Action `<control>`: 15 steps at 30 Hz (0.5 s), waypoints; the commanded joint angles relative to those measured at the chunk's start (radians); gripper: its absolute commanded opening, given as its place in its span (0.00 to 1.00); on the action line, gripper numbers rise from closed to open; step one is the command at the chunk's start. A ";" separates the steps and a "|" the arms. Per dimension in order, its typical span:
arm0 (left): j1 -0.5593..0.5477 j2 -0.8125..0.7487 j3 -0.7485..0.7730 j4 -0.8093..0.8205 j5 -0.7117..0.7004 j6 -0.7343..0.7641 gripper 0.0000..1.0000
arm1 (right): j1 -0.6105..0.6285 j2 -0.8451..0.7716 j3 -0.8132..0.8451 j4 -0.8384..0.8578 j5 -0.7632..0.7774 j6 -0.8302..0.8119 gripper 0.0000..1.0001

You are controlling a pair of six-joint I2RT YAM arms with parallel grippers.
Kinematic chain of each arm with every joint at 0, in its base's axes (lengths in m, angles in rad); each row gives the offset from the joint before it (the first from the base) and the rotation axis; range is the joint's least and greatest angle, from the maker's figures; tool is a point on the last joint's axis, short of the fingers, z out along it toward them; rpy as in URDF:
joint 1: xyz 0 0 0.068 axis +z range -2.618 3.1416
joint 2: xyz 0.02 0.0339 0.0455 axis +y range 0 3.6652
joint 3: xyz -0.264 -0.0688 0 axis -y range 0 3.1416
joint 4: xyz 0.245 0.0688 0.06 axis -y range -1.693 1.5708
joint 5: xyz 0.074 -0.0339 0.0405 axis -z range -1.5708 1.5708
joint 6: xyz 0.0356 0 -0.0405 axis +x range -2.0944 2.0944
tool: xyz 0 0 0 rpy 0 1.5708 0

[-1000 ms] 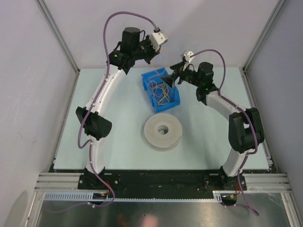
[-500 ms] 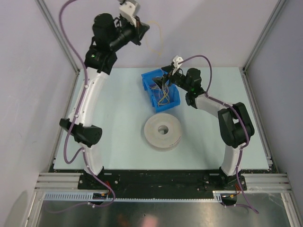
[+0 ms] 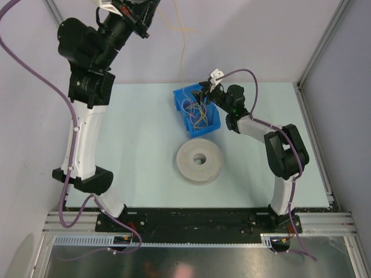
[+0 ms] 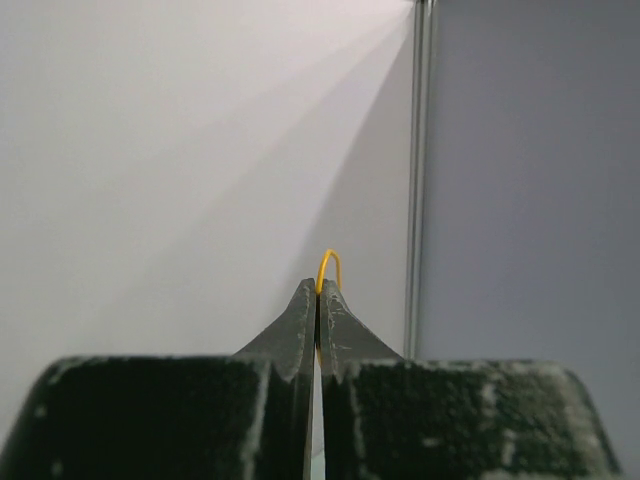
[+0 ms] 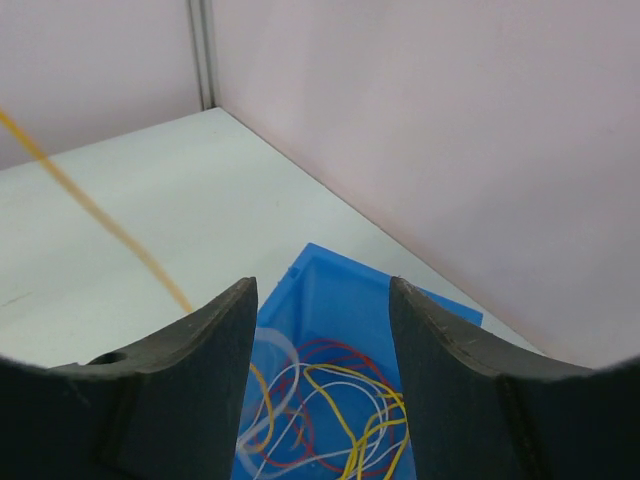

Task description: Wrap the cables

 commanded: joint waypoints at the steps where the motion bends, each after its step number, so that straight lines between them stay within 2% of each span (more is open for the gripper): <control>1: 0.000 -0.054 0.003 0.058 -0.009 -0.061 0.00 | 0.001 0.031 0.020 0.087 0.050 -0.035 0.58; 6: 0.000 -0.071 -0.006 0.068 0.014 -0.075 0.00 | 0.010 0.045 0.030 0.119 0.025 -0.028 0.59; 8: 0.001 -0.073 -0.004 0.074 0.011 -0.068 0.00 | 0.013 0.038 0.031 0.116 0.003 -0.035 0.64; 12: 0.001 -0.082 -0.001 0.086 -0.010 -0.044 0.00 | -0.005 0.005 0.031 0.080 -0.039 -0.050 0.79; 15: 0.002 -0.096 0.010 0.104 -0.015 -0.023 0.00 | -0.037 -0.036 0.031 0.022 -0.097 -0.048 0.83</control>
